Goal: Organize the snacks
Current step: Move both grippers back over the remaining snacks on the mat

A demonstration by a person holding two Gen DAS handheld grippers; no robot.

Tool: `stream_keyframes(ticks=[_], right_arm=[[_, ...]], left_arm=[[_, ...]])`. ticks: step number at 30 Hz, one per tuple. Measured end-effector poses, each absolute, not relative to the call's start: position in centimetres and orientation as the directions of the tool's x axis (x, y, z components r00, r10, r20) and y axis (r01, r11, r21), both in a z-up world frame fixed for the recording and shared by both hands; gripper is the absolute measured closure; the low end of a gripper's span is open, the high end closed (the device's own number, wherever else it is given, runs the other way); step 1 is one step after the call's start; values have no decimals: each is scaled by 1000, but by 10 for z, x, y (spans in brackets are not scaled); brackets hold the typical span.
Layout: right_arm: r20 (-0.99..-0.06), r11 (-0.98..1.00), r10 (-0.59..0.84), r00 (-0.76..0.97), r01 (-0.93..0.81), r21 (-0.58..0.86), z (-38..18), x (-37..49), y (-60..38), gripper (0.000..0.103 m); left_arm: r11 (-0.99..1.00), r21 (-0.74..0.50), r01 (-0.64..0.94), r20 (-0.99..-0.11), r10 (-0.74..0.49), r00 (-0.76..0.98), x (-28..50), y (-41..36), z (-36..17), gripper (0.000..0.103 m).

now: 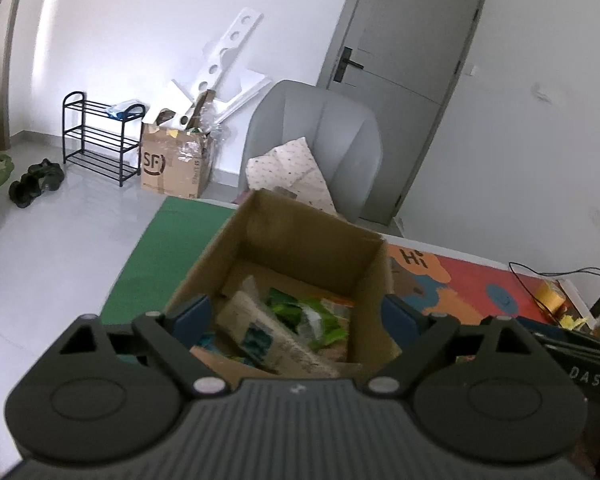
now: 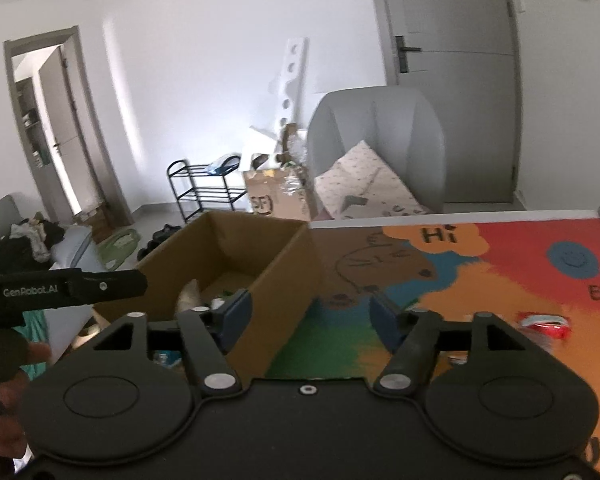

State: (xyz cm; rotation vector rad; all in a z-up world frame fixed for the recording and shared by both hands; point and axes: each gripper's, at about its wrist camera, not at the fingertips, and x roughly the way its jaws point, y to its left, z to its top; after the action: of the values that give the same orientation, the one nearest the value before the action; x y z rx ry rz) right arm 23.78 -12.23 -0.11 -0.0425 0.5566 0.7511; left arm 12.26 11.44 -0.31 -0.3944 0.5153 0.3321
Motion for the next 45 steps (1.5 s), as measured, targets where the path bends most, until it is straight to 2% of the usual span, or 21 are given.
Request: stream_keyframes(ticks=[5,13,24,36,43,45], right_arm=[[-488,774,602,632,-611,165,-1,243,-146,23],[-495,829,542,679,-530,179,-6,246,-177,19],[-503,870,487,714,-448,206,-23,254,-214,17],[-520,890,454,724,-396,227,-40,272,-256,18],[-550,894,446,706,-381,236,-57,284,-269,23],[-560,894,446,698,-378,241,-61,288,-272,28]], left_arm=[[887,-273,-372,-526,186,830,132,98,-2,7],[931,-268,-247,-511,80,856,144,60,3,7],[962,-231,-147,-550,-5,835,170,12,-6,7],[969,-224,-105,-554,-39,831,195,-24,-16,7],[967,-233,-102,-588,-56,807,215,-36,-35,10],[968,-227,-109,-599,-50,800,221,-39,-41,10]])
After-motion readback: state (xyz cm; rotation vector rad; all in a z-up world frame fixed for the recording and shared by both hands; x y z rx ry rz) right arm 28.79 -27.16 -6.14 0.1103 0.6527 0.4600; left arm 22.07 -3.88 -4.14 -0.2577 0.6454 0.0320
